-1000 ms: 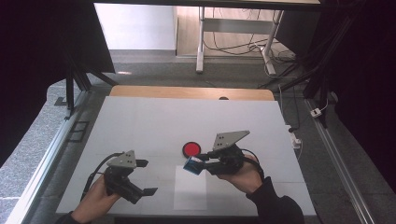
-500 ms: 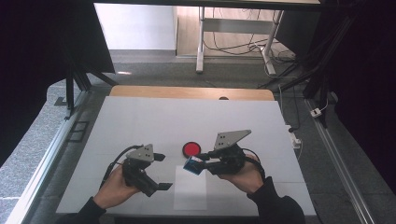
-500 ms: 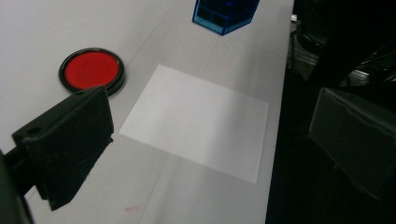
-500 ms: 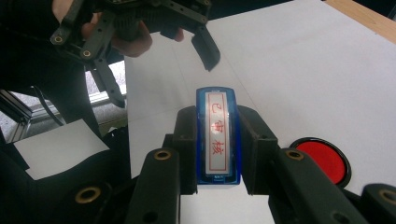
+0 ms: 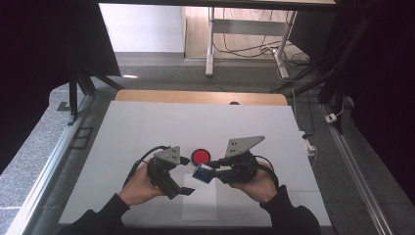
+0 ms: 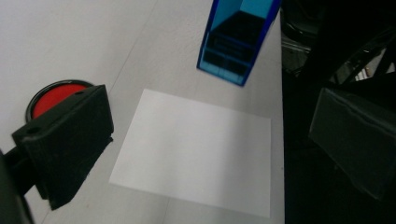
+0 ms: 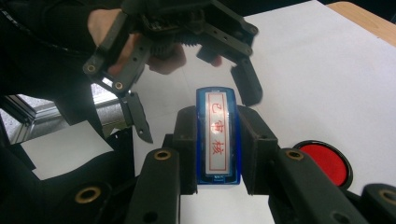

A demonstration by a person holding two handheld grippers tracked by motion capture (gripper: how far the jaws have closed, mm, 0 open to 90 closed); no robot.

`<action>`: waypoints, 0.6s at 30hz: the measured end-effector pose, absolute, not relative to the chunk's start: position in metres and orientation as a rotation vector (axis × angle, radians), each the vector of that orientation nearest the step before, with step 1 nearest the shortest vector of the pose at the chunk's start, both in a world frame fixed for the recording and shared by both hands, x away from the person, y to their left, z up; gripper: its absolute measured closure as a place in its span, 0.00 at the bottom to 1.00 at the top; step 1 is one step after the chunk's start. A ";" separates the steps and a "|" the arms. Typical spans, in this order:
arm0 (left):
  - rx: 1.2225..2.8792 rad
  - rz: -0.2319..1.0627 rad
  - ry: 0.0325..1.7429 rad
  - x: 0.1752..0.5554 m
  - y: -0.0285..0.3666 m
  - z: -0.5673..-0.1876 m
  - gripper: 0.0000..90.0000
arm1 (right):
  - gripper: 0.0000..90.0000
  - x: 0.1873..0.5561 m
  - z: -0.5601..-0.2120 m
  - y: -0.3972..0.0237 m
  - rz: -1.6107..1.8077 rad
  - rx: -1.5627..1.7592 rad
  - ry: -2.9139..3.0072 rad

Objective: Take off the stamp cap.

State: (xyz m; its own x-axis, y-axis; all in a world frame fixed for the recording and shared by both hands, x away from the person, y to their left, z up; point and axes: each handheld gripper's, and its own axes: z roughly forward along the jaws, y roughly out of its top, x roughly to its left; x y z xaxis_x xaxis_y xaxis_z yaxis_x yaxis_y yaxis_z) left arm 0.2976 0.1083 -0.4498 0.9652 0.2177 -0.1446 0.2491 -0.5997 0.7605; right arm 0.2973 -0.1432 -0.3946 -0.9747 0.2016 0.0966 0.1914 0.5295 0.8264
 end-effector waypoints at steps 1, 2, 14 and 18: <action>2.232 -0.054 0.314 0.299 0.106 -0.450 0.00 | 0.79 0.297 -0.395 -0.143 1.476 0.352 2.741; 2.230 -0.075 0.292 0.301 0.103 -0.452 0.00 | 0.79 0.297 -0.395 -0.143 1.478 0.349 2.741; 2.206 -0.162 0.199 0.301 0.103 -0.459 0.32 | 0.79 0.294 -0.397 -0.139 1.514 0.310 2.782; 2.173 -0.198 0.165 0.301 0.103 -0.459 0.42 | 0.79 0.293 -0.398 -0.138 1.528 0.298 2.795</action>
State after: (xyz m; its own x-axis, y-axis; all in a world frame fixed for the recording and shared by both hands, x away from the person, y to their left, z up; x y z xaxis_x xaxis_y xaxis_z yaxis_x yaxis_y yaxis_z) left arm 0.3008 0.1030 -0.4594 0.9780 0.0445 -0.2037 0.1923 -0.5703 0.7986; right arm 0.2932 -0.1378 -0.3979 -0.9810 0.1351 0.1391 0.1900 0.5267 0.8286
